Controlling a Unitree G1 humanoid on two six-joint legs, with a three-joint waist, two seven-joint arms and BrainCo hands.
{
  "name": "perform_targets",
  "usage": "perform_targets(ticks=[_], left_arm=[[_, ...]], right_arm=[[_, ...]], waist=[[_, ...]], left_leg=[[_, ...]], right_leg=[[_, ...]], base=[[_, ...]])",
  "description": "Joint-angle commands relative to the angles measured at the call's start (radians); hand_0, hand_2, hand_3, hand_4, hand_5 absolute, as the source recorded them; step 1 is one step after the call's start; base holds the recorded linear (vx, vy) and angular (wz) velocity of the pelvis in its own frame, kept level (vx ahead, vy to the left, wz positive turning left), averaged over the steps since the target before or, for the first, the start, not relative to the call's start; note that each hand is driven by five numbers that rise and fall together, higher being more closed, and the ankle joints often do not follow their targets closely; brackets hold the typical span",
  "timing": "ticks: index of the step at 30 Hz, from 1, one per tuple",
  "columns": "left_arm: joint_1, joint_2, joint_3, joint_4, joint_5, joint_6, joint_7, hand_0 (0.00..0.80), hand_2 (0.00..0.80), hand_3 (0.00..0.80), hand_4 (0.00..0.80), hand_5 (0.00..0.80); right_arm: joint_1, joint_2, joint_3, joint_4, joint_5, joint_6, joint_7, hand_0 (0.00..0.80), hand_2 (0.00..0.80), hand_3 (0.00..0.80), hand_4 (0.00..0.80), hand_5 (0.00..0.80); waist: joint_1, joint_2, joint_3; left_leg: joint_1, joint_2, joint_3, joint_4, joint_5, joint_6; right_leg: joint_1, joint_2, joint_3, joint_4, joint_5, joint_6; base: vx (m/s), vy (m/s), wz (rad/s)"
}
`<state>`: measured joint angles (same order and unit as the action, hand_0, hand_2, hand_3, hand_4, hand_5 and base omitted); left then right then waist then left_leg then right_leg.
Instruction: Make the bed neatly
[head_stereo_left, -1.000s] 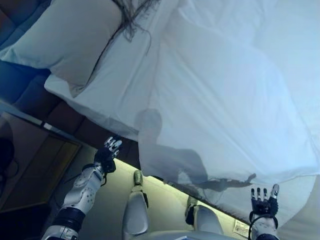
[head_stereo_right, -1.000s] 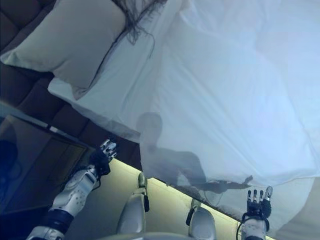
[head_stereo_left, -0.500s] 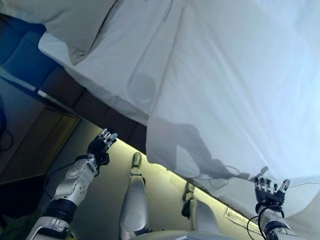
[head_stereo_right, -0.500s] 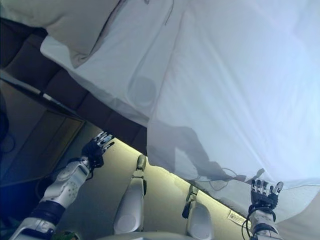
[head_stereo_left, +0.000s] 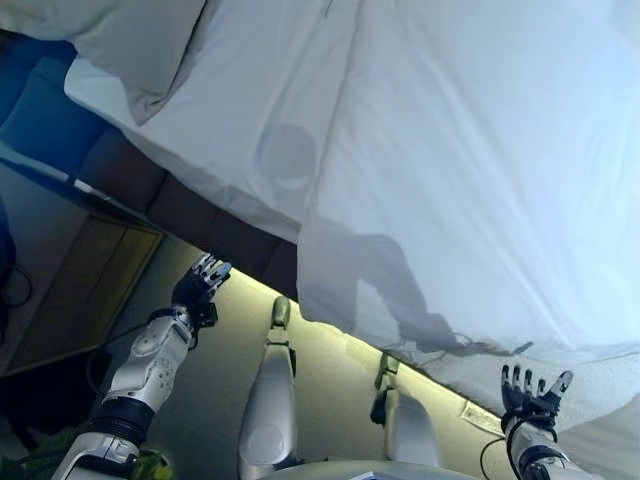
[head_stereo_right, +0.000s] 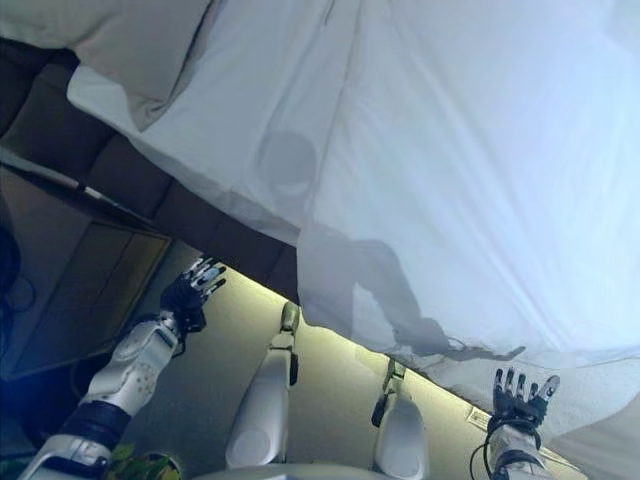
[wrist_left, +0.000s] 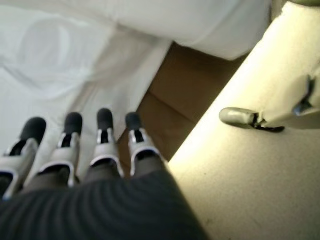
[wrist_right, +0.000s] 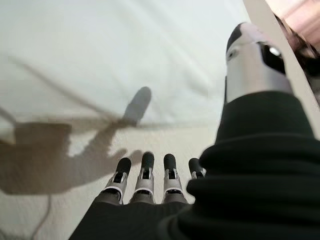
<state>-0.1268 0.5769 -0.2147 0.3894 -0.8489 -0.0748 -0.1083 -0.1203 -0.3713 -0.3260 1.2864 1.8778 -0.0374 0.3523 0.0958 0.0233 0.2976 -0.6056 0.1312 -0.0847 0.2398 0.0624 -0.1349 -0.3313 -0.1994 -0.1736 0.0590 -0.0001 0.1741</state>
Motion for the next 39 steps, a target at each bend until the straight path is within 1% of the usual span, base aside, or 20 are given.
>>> perform_targets(ticks=[1, 4, 6, 12, 17, 20, 23, 27, 29, 31, 34, 36, 39], left_arm=[[-0.006, -0.018, 0.025, 0.016, -0.04, -0.074, -0.002, 0.0, 0.0, 0.0, 0.0, 0.0], [-0.001, -0.027, 0.026, 0.017, -0.035, -0.079, -0.006, 0.0, 0.0, 0.0, 0.0, 0.0], [-0.008, -0.025, 0.028, 0.016, -0.032, -0.076, -0.01, 0.0, 0.0, 0.0, 0.0, 0.0], [-0.042, -0.001, -0.002, 0.009, -0.046, -0.083, -0.02, 0.0, 0.0, 0.0, 0.0, 0.0], [-0.075, 0.029, -0.007, -0.019, -0.056, -0.091, -0.028, 0.0, 0.0, 0.0, 0.0, 0.0], [-0.077, 0.047, -0.008, -0.032, -0.076, -0.107, -0.046, 0.0, 0.0, 0.0, 0.0, 0.0], [-0.077, 0.055, -0.007, -0.05, -0.085, -0.112, -0.047, 0.0, 0.0, 0.0, 0.0, 0.0], [-0.079, 0.068, 0.001, -0.104, -0.089, -0.104, -0.045, 0.0, 0.0, 0.0, 0.0, 0.0], [-0.076, 0.071, 0.006, -0.132, -0.092, -0.098, -0.042, 0.0, 0.0, 0.0, 0.0, 0.0], [-0.075, 0.08, 0.011, -0.156, -0.101, -0.081, -0.037, 0.0, 0.0, 0.0, 0.0, 0.0], [-0.075, 0.097, 0.014, -0.156, -0.117, -0.058, -0.024, 0.0, 0.0, 0.0, 0.0, 0.0], [-0.088, 0.106, 0.012, -0.141, -0.121, -0.049, -0.027, 0.0, 0.0, 0.0, 0.0, 0.0], [-0.097, 0.105, -0.001, -0.13, -0.127, -0.053, -0.029, 0.0, 0.0, 0.0, 0.0, 0.0]], right_arm=[[0.086, -0.058, -0.062, 0.004, 0.009, 0.025, 0.012, 0.0, 0.0, 0.0, 0.0, 0.0], [0.098, -0.061, -0.082, 0.026, -0.015, 0.032, 0.006, 0.0, 0.0, 0.0, 0.0, 0.0], [0.095, -0.078, -0.092, 0.044, -0.017, 0.045, 0.01, 0.0, 0.0, 0.0, 0.0, 0.0], [0.045, -0.145, -0.09, 0.07, 0.004, 0.133, 0.077, 0.0, 0.0, 0.0, 0.0, 0.0], [0.017, -0.169, -0.075, 0.066, 0.045, 0.146, 0.116, 0.0, 0.0, 0.0, 0.0, 0.0], [0.006, -0.196, -0.087, 0.077, 0.029, 0.163, 0.134, 0.0, 0.0, 0.0, 0.0, 0.0], [-0.012, -0.22, -0.086, 0.082, 0.031, 0.164, 0.115, 0.0, 0.0, 0.0, 0.0, 0.0], [-0.03, -0.243, -0.086, 0.074, 0.022, 0.143, 0.12, 0.0, 0.0, 0.0, 0.0, 0.0], [-0.04, -0.254, -0.087, 0.063, 0.019, 0.134, 0.128, 0.0, 0.0, 0.0, 0.0, 0.0], [-0.047, -0.268, -0.085, 0.055, 0.019, 0.128, 0.132, 0.0, 0.0, 0.0, 0.0, 0.0], [-0.049, -0.286, -0.082, 0.056, 0.007, 0.137, 0.125, 0.0, 0.0, 0.0, 0.0, 0.0], [-0.05, -0.299, -0.084, 0.064, -0.013, 0.146, 0.127, 0.0, 0.0, 0.0, 0.0, 0.0], [-0.054, -0.319, -0.081, 0.072, -0.045, 0.143, 0.149, 0.0, 0.0, 0.0, 0.0, 0.0]], waist=[[-0.021, 0.006, -0.013], [-0.027, 0.009, -0.009], [-0.028, 0.011, -0.007], [-0.023, 0.029, 0.009], [-0.011, 0.029, 0.022], [-0.009, 0.037, 0.029], [-0.008, 0.041, 0.031], [-0.006, 0.043, 0.042], [-0.007, 0.047, 0.046], [-0.005, 0.05, 0.051], [-0.003, 0.043, 0.048], [-0.003, 0.038, 0.042], [-0.003, 0.042, 0.033]], left_leg=[[-0.107, 0.052, -0.054, 0.131, -0.017, -0.062], [-0.093, 0.047, -0.048, 0.116, -0.019, -0.059], [-0.088, 0.045, -0.047, 0.11, -0.022, -0.058], [-0.104, 0.023, -0.053, 0.118, -0.029, -0.05], [-0.148, 0.007, -0.058, 0.143, -0.045, -0.038], [-0.178, -0.016, -0.058, 0.151, -0.044, -0.026], [-0.201, -0.032, -0.059, 0.162, -0.042, -0.017], [-0.223, -0.044, -0.055, 0.185, -0.047, -0.009], [-0.237, -0.045, -0.052, 0.214, -0.06, -0.007], [-0.255, -0.048, -0.057, 0.275, -0.088, -0.006], [-0.29, -0.046, -0.071, 0.367, -0.129, -0.004], [-0.307, -0.049, -0.078, 0.393, -0.141, -0.001], [-0.327, -0.06, -0.077, 0.408, -0.147, 0.005]], right_leg=[[-0.064, -0.1, 0.071, -0.003, 0.099, 0.056], [-0.095, -0.097, 0.08, 0.017, 0.104, 0.051], [-0.113, -0.097, 0.083, 0.031, 0.104, 0.049], [-0.184, -0.109, 0.08, 0.081, 0.103, 0.046], [-0.271, -0.117, 0.075, 0.139, 0.092, 0.048], [-0.334, -0.122, 0.083, 0.176, 0.092, 0.051], [-0.382, -0.121, 0.094, 0.21, 0.09, 0.05], [-0.431, -0.118, 0.105, 0.265, 0.081, 0.046], [-0.454, -0.119, 0.108, 0.306, 0.068, 0.041], [-0.481, -0.121, 0.114, 0.381, 0.041, 0.029], [-0.519, -0.12, 0.122, 0.481, 0.004, 0.016], [-0.538, -0.119, 0.126, 0.509, -0.004, 0.012], [-0.566, -0.123, 0.133, 0.527, -0.004, 0.009]], base=[[-0.025, 0.043, -0.15], [-0.017, 0.027, -0.1], [-0.024, -0.003, -0.04], [-0.036, -0.022, 0.01], [-0.049, -0.085, 0.13], [-0.061, -0.03, 0.18], [-0.054, -0.006, 0.16], [-0.053, 0.0, 0.06], [-0.052, 0.037, 0.06], [-0.029, 0.051, 0.1], [0.019, 0.022, 0.16], [0.051, -0.005, 0.09], [0.026, 0.022, 0.07]])
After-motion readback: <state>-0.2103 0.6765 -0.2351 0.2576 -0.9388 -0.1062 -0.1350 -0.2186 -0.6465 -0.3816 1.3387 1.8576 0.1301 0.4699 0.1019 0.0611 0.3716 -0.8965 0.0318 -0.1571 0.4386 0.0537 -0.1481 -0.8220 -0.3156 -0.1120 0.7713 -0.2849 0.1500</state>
